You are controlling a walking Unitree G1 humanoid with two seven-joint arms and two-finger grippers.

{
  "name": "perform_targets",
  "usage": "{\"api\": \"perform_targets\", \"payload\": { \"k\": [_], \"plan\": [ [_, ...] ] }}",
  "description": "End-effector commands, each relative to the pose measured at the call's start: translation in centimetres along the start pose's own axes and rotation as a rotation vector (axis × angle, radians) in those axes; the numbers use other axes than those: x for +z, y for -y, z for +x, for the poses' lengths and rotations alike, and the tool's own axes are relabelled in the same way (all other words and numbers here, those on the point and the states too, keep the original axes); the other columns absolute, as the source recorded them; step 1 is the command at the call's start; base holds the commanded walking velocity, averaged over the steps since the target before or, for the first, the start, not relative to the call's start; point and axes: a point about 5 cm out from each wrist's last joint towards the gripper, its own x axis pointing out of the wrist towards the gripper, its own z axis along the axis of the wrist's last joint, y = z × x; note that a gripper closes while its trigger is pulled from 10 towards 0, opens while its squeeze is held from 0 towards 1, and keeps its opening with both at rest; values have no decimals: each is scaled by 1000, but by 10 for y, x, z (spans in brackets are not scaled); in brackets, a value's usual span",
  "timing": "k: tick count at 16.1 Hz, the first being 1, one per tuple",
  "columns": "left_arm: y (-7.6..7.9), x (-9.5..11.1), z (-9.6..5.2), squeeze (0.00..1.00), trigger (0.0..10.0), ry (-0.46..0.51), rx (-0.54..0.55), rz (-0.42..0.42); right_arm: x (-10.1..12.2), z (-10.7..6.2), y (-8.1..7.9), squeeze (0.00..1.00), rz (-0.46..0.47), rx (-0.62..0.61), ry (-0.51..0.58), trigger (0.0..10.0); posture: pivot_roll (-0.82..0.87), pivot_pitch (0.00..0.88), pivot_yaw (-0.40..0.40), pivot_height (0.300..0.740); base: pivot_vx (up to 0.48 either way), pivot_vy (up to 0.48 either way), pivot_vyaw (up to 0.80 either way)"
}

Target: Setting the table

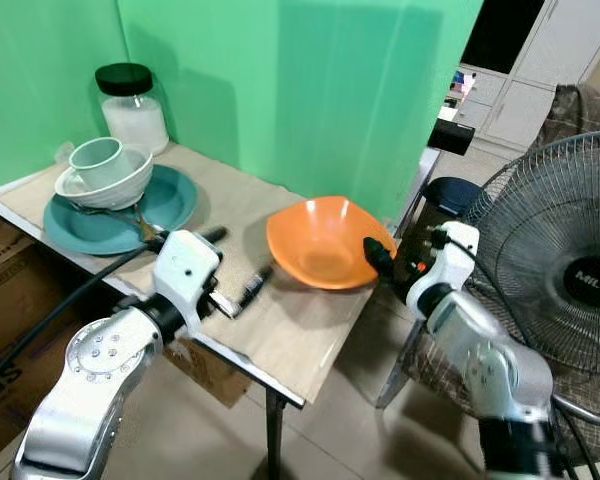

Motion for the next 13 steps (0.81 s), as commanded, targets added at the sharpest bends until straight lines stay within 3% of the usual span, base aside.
{"api": "perform_targets", "payload": {
  "k": [1,4,7,8,9,10,13],
  "plan": [
    [7,6,1,1000,10000,24,-89,-8,4,4,1,0,28,-33,-27,10000,138,0,-63,740,0,0,0],
    [12,5,1,1000,10000,19,-134,-15,2,7,-4,0,90,-31,-78,10000,136,0,-64,740,0,0,0],
    [11,1,1,1000,10000,3,-145,-6,-11,9,-9,0,190,-24,-223,10000,135,0,-66,740,0,0,0],
    [10,1,0,1000,10000,-1,-143,0,-13,10,-11,0,253,-12,-238,7608,134,0,-66,740,0,0,0],
    [10,1,0,1000,10000,-1,-143,1,-13,11,-12,0,272,-8,-238,7608,134,0,-67,740,0,0,0],
    [9,1,0,1000,10000,-2,-141,2,-9,13,-13,0,322,5,-201,0,134,0,-67,740,0,0,0],
    [9,-1,-1,1000,10000,-15,-142,8,-5,15,-16,0,364,29,-188,0,138,0,-71,740,0,0,0]
  ]
}}
